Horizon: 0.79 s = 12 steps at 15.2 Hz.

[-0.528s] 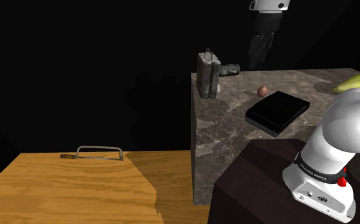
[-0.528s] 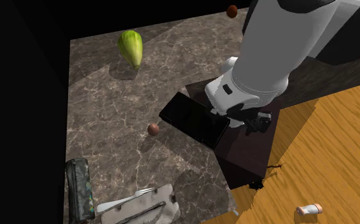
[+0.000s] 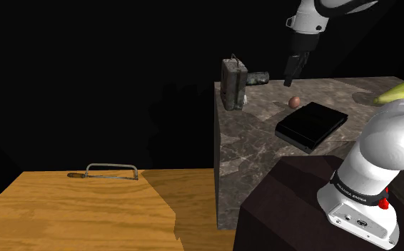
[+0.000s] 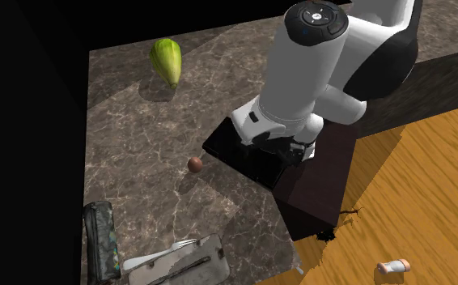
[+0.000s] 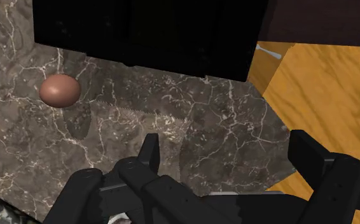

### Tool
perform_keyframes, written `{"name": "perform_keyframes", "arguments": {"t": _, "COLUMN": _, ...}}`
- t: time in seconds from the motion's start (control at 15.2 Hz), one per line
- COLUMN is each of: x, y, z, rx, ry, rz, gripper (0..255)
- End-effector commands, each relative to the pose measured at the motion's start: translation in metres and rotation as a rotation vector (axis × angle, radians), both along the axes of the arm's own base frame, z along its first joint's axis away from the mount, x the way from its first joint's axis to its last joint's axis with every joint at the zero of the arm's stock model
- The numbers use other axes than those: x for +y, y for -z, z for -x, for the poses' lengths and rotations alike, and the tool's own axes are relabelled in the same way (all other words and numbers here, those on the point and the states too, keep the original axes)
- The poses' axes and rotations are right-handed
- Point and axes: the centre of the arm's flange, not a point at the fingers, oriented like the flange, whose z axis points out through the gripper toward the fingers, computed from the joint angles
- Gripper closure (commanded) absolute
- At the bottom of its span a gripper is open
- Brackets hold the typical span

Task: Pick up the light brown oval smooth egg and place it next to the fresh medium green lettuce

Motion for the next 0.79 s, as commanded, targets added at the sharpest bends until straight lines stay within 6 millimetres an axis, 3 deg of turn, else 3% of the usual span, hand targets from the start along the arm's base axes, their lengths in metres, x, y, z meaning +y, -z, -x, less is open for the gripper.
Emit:
{"name": "perform_keyframes", "arguments": {"t": 0.0, "x": -0.018, "y": 0.017, "z": 0.002, "rx": -0.018, "ry": -0.008, "rz": 0.016, "gripper": 0}}
{"name": "perform_keyframes", "arguments": {"t": 0.73, "x": -0.123, "y": 0.104, "z": 0.003, "rx": -0.109, "ry": -0.044, "rz": 0.098, "gripper": 0}}
